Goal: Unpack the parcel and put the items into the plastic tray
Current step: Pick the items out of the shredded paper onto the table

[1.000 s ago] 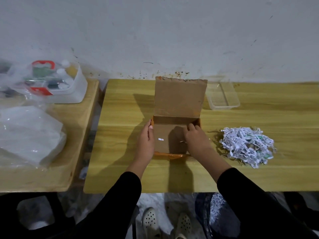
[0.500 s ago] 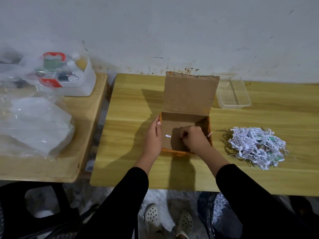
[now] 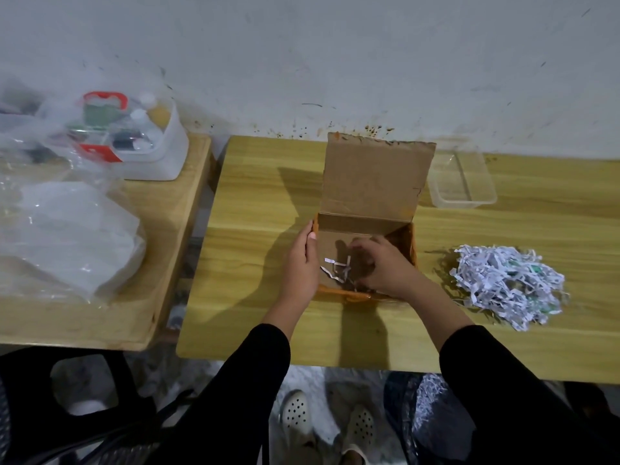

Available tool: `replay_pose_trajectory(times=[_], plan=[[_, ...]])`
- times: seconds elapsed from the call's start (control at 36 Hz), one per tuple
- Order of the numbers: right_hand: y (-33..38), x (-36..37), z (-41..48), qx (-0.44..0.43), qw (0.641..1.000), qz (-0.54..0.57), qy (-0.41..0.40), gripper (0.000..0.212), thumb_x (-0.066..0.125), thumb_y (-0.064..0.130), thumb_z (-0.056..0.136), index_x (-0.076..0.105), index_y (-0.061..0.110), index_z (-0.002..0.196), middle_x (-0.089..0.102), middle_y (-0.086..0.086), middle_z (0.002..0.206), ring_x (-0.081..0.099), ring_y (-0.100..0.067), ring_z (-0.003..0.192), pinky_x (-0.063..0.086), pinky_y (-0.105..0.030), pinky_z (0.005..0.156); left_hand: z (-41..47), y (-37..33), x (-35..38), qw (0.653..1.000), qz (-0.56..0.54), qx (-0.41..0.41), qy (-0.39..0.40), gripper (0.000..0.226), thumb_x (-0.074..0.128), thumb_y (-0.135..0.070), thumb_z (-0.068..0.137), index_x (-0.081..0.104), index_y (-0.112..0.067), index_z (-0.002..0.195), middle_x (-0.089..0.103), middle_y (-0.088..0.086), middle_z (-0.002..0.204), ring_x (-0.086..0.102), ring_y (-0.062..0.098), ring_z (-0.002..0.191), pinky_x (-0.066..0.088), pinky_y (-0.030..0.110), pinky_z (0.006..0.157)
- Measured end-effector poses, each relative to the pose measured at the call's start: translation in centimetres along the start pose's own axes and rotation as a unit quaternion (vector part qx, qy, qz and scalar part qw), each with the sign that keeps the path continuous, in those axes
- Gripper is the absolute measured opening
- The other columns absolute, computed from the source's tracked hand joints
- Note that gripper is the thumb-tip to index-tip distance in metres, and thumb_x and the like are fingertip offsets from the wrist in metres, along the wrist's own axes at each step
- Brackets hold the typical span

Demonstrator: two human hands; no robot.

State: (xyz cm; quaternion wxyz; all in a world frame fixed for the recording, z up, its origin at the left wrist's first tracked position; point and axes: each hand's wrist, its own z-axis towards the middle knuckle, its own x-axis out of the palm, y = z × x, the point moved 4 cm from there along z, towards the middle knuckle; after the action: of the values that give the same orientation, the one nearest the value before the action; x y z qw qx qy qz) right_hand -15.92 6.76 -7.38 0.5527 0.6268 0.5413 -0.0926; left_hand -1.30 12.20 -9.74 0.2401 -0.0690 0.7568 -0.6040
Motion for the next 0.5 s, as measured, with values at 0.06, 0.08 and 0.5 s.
replay_pose_trajectory(times=[0.06,0.08,0.5], plan=[[0.0,0.6,0.0,-0.005,0.999,-0.017,0.038,0.063,0.069,0.002,0.07,0.048,0.018,0.127,0.039,-0.013,0.126,0.049,-0.028,0.113,0.042,-0.034,0.102,0.0,0.1,0.0,1.0,-0.003,0.0,0.0,0.039,0.034,-0.026,0.1,0.044,-0.017,0.135,0.053,0.002,0.134,0.045,0.003,0.112,0.032,0.007,0.085],[0.1,0.8,0.0,-0.01,0.999,-0.017,0.046,0.064,0.069,0.0,0.071,0.047,0.019,0.128,0.038,-0.012,0.126,0.048,-0.028,0.113,0.042,-0.033,0.1,0.0,0.1,0.0,1.0,-0.003,0.0,0.001,0.039,0.034,-0.027,0.1,0.044,-0.017,0.135,0.053,0.002,0.134,0.045,0.003,0.112,0.032,0.006,0.086],[3.7,2.0,2.9,-0.118,0.993,-0.024,-0.009,0.025,0.067,0.003,0.077,0.066,0.002,0.102,0.06,-0.019,0.102,0.058,-0.03,0.096,0.045,-0.032,0.085,0.1,0.6,0.0,0.999,-0.036,-0.009,0.01,0.04,0.034,-0.031,0.099,0.042,-0.021,0.137,0.049,-0.018,0.12,0.046,-0.018,0.1,0.032,-0.007,0.075]])
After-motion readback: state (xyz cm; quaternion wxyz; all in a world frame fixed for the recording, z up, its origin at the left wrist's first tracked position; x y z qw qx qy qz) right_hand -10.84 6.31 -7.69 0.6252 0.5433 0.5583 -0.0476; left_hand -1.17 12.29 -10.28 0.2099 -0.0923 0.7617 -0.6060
